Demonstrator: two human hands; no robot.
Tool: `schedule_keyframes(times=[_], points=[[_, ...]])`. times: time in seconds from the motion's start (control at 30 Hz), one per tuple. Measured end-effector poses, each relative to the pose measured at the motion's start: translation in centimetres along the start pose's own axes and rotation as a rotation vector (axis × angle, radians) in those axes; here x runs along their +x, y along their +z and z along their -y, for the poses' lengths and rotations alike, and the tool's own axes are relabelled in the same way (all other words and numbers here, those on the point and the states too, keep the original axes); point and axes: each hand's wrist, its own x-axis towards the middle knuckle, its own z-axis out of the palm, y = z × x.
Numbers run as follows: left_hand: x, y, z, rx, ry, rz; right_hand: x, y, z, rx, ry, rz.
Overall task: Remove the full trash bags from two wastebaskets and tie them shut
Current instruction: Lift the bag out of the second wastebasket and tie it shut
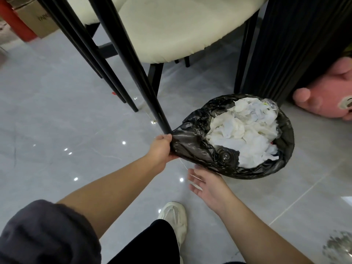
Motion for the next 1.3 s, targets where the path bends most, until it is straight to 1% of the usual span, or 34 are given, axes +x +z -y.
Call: schedule_keyframes(times=[0.13,0.23,0.3,0.4,0.47,0.53,0.63,0.8,1.0,1.13,1.3], points=[[-1.6,-0.4,-0.3,0.169,0.02,-0.041,-1.0,0.7,0.5,0.241,-0.025,0.054],[-2.6,-0.5,-0.2,0.265,0.042,-0.037,-2.2,1.2,0.9,0.282,-0.045,0.082],[-3.2,-0.7,-0.4,0.304,0.054,-0.011,-3.0,1.3,1.1,0.306,-0.04,0.094],[-3.9,-0.9,-0.8,0.325,0.041,0.092,-4.1,1.5,1.5,0.363,-0.026,0.114],[-4.2,-1.1,-0.9,0.358,0.039,0.15,-4.7,1.6,1.7,0.394,-0.026,0.078],[-4.3,-1.5,-0.8,0.391,0.051,0.169,-5.0,1.5,2.0,0.391,-0.023,0.013],[-4.3,-2.0,-0.9,0.398,0.057,0.158,-5.6,0.8,2.5,0.341,-0.016,-0.065],[-4.7,-2.0,-0.8,0.389,0.045,0.154,-6.5,-0.3,3.3,0.254,0.016,-0.128],[-4.8,-1.9,-1.0,0.39,0.051,0.138,-7.3,-1.5,4.1,0.197,-0.01,-0.223],[-5.0,-2.0,-1.1,0.355,0.064,0.15,-7.5,-3.1,5.3,0.174,-0.1,-0.33],[-5.0,-2.3,-1.6,0.319,0.042,0.168,-7.8,-5.1,7.4,0.158,-0.298,-0.451]])
